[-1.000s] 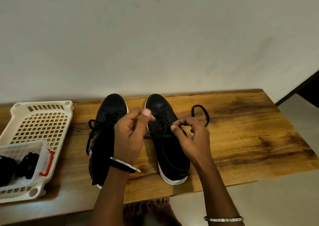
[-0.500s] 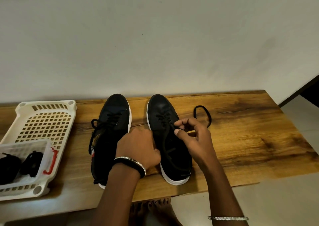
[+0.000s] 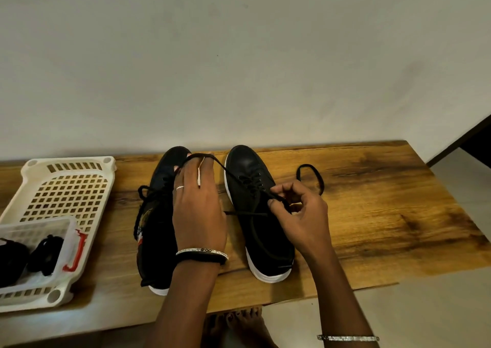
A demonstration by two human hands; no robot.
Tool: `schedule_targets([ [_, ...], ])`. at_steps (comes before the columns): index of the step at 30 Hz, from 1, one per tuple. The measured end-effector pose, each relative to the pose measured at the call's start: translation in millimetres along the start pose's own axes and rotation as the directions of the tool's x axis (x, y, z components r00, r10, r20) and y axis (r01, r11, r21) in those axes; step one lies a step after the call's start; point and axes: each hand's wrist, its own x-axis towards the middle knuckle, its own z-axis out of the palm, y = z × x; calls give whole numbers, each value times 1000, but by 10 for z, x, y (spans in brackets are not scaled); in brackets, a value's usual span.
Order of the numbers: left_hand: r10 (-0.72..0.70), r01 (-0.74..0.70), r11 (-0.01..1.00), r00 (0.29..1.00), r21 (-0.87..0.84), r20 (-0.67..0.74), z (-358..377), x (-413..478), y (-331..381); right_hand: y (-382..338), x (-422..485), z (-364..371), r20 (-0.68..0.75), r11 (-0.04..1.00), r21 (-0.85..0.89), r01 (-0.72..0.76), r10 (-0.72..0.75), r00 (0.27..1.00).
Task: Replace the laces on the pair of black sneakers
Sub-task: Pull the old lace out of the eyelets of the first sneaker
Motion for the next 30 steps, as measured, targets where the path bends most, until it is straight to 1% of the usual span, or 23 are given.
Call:
schedule_targets([
  [3,14,-13,1000,998,27,-64,-6,9,-43,27,13,-1,-73,999,-46,27,-30,997],
  [5,30,-29,999,997,17,-72,-28,19,-78,44,23,-13,-128,998,-62,22,-30,991],
  [7,41,-45,995,998,-84,-54,-41,17,-117,51,35,-32,-171,1000,-30,2,-7,985],
  [9,45,-61,971,996,-232,-73,-33,5,-149,47,40,-47,-173,1000,13,-15,17,985],
  [12,71,-106,950,989,-294,-127,3,-19,-68,46,39,-47,-140,999,35,-29,34,990],
  [14,109,-125,952,991,-279,-73,53,-25,10,57,43,-43,-112,999,31,-37,40,993],
  [17,210,-188,965,972,-181,106,158,-63,18,54,42,-57,-67,999,23,-27,28,997],
  [19,241,-219,966,955,-140,172,217,-98,8,48,35,-65,-41,1000,12,-16,17,999],
  [21,249,-223,962,952,-158,175,255,-122,22,25,21,-52,4,999,29,-26,26,1000],
  [24,223,-165,949,955,-269,198,275,-143,63,-11,4,-28,28,999,30,-18,17,999],
  [26,225,-158,937,956,-311,189,293,-152,50,-20,0,-20,0,999,-29,13,-13,1000],
  [28,219,-158,929,964,-335,153,305,-142,15,-14,5,-1,-28,986,-151,73,-78,997],
  [30,210,-150,923,968,-356,137,314,-122,-12,-8,8,47,-43,944,-298,142,-161,986],
])
